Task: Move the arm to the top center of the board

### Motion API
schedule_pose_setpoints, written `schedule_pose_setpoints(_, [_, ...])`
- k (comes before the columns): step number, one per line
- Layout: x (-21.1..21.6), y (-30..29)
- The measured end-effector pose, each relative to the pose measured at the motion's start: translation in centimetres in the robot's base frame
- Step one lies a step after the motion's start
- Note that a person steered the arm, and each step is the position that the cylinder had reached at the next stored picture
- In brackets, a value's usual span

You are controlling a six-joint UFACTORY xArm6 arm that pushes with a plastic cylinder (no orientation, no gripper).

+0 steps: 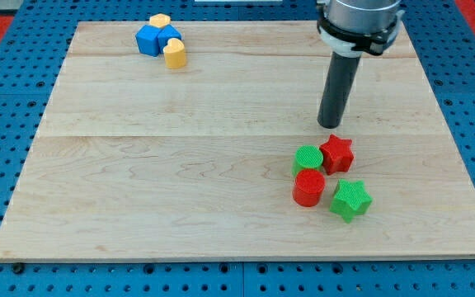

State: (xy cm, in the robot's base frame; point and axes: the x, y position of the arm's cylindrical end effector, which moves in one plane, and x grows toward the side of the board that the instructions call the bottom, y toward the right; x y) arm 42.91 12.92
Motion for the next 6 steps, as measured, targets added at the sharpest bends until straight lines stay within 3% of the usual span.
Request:
schedule_pose_setpoints(1, [3.4, 1.1])
schedule_pose_setpoints(2, [3.4, 1.8])
schedule_pose_setpoints(6, [-16.2, -3.2])
